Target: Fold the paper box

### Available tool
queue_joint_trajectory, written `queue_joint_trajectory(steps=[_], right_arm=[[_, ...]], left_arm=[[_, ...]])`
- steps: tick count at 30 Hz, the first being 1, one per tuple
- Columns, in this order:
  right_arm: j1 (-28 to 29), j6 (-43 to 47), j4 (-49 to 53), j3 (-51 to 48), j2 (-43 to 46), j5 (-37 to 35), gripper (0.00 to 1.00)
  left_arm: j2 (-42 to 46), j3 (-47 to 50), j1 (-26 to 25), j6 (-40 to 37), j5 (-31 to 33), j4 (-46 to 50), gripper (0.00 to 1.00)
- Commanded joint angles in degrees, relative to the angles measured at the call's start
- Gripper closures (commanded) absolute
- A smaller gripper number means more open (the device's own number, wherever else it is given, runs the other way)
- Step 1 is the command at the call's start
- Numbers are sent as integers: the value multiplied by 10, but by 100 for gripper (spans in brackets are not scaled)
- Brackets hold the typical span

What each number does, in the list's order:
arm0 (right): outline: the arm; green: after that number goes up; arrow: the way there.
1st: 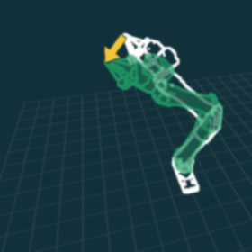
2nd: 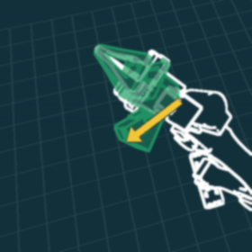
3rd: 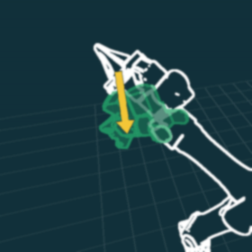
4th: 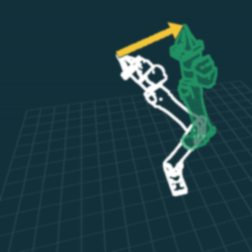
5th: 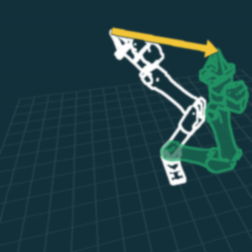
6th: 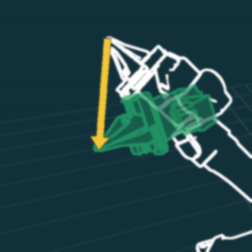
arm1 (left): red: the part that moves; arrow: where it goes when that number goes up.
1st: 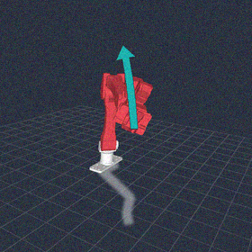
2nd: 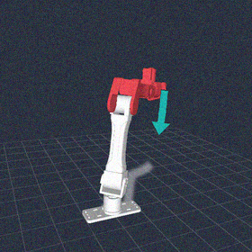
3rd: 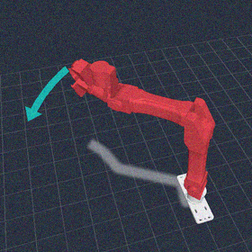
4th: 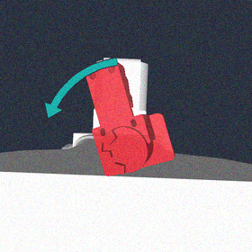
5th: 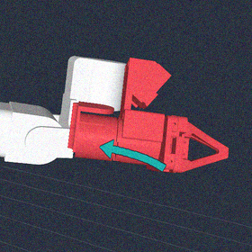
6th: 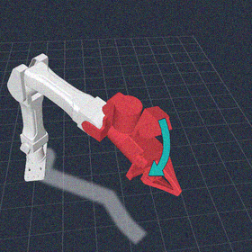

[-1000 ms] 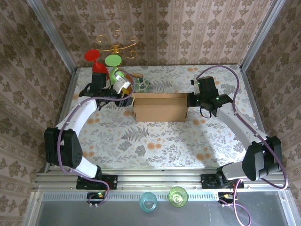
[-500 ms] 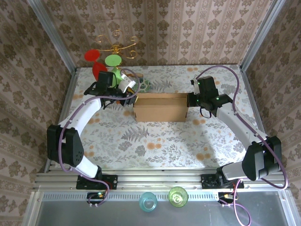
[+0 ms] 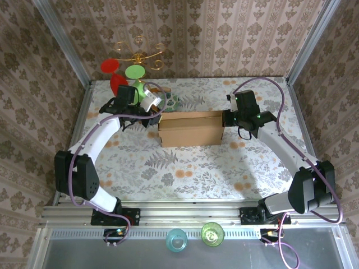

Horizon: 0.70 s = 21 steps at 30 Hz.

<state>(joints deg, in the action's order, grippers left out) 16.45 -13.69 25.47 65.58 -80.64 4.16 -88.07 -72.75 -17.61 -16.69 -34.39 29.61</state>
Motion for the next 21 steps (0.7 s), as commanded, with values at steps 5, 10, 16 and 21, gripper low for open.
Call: queue_joint_trajectory(steps=[5,10,16,21], right_arm=[[4,-3,41,7,-17,5,100],[4,-3,43,9,-19,6,100],[4,-4,43,9,-19,6,100],[4,-4,43,8,-19,7,100]], left_arm=[[26,-11,-8,-5,36,51,83],[42,-5,-9,-1,49,55,73],[47,-3,-9,-5,51,62,77],[32,-13,-11,1,36,67,87]])
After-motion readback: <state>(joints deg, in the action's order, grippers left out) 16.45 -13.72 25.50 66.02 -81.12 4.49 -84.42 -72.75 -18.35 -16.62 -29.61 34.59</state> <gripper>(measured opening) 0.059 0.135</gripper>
